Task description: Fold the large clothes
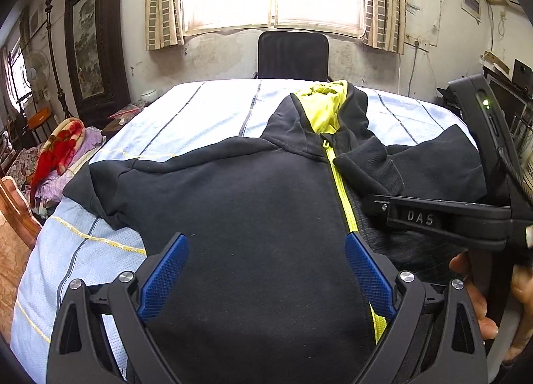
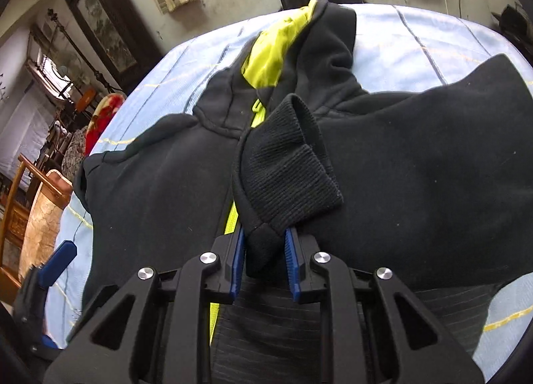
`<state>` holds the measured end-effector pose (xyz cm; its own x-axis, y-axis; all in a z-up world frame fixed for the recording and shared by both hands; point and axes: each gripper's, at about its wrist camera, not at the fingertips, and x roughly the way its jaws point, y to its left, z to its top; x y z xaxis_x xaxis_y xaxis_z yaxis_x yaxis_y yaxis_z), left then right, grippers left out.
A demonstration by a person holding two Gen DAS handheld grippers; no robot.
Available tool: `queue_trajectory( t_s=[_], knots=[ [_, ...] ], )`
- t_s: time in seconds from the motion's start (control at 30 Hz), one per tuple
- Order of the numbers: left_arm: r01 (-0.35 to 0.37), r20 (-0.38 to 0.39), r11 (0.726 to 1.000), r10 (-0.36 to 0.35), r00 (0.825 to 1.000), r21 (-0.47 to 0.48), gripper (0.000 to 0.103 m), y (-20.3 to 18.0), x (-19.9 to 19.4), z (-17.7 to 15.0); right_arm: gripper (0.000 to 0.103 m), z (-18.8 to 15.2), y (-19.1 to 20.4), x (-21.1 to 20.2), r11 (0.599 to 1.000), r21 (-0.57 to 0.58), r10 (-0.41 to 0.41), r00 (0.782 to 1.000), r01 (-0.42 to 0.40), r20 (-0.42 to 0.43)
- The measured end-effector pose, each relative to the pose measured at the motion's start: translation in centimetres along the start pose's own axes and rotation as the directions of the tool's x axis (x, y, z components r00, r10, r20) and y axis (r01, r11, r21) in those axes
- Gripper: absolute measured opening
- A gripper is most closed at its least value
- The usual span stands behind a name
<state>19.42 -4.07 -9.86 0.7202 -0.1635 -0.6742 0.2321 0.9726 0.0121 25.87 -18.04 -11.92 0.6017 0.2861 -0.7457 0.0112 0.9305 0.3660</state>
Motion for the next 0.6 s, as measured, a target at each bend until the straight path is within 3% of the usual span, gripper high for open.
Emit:
queue_trajectory(
  t_s=[0.17, 0.37, 0.47, 0.6],
  knots=[
    [0.004, 0.007, 1.000, -0.004, 1.000, 0.003, 0.096, 0.0, -0.2, 0.0, 0.028, 0.2, 0.2, -0.5, 1.000, -0.007, 0.029, 0.999, -0.030, -0.020],
    [0.002, 0.017, 1.000, -0.002, 1.000, 0.006, 0.096, -0.1, -0.4, -0.1, 0.034, -0.1, 0.2, -4.7, 0.996, -0.026, 0.089, 0.995, -0.088, 0.044],
    [0.003, 0.019, 1.000, -0.003, 1.000, 0.006, 0.096, -0.1, -0.5, -0.1, 0.038, 0.0, -0.2, -7.3, 0.997, -0.045, 0.069, 0.993, -0.064, 0.100],
    [0.001, 0.027, 1.000, -0.001, 1.000, 0.014, 0.096, -0.2, -0.7, -0.2, 0.038, 0.1, -1.7, -9.6, 1.000, -0.024, -0.016, 0.984, 0.020, 0.175]
  ],
)
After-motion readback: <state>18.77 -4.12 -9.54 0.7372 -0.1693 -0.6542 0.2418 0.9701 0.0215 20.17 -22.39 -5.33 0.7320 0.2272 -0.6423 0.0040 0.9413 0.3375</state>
